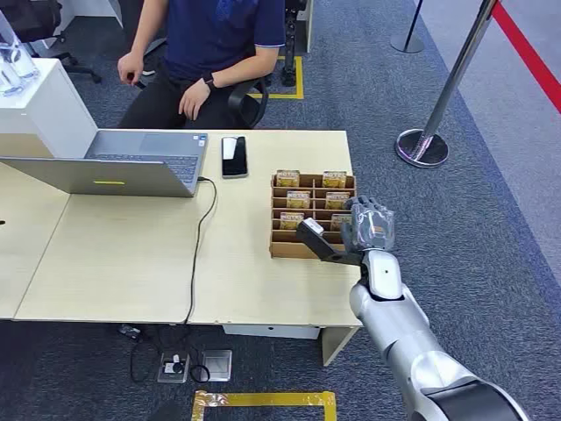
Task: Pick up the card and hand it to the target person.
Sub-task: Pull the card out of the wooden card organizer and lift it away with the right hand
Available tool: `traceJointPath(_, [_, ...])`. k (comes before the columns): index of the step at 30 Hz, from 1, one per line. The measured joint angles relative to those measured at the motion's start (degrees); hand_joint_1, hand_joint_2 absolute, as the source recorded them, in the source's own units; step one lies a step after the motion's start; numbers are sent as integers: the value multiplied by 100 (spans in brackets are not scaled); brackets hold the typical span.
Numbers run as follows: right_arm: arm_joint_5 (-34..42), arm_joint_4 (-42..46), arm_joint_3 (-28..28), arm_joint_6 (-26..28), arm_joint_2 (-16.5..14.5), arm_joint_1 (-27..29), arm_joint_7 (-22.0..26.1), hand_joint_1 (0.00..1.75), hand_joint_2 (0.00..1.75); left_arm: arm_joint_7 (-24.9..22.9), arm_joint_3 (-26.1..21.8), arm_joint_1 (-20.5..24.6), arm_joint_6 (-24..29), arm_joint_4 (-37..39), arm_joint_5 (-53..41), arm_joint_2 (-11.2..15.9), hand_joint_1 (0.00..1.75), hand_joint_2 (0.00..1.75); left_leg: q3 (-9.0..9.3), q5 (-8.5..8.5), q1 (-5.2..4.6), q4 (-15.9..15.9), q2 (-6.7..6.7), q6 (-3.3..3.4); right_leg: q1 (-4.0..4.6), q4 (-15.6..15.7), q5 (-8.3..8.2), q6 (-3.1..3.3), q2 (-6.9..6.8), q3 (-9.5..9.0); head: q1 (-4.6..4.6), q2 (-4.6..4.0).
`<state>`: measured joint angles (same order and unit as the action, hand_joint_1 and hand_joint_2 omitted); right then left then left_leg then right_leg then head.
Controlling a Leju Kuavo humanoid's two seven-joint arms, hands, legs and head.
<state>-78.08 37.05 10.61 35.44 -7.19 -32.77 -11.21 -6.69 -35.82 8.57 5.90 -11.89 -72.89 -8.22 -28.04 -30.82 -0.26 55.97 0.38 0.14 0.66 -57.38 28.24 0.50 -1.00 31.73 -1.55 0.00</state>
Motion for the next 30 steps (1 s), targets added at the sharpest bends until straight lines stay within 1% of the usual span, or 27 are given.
traceJointPath(4, [2,19,-10,9,6,47,21,86,175,3,0,-1,-9,0,0,0,0,0,0,0,0,0,0,0,0,0,0,0,0,0,1,0])
traceJointPath(6, [-4,51,-12,7,7,95,35,95,175,4,0,-2,-17,0,0,0,0,0,0,0,0,0,0,0,0,0,0,0,0,0,1,0])
traceJointPath(7, [-13,71,-12,2,7,115,38,103,175,4,0,-2,-17,0,0,0,0,0,0,0,0,0,0,0,0,0,0,0,0,0,1,0])
traceJointPath(11, [-88,122,-12,-29,6,153,33,159,175,6,0,-2,-17,0,0,0,0,0,0,0,0,0,0,0,0,0,0,0,0,0,0,0])
traceJointPath(12, [-105,130,-12,-39,4,156,32,167,175,8,0,-2,-19,0,0,0,0,0,0,0,0,0,0,0,0,0,0,0,0,-1,0,0])
traceJointPath(14, [-124,141,-11,-60,-4,157,36,175,175,15,0,-1,-26,1,0,0,0,0,1,0,0,0,0,0,0,0,0,0,0,-1,1,0])
traceJointPath(30, [-117,144,-3,-120,-48,148,70,175,175,28,-2,-15,-68,12,11,0,0,0,4,1,0,0,0,0,0,0,-1,1,0,-4,1,0])
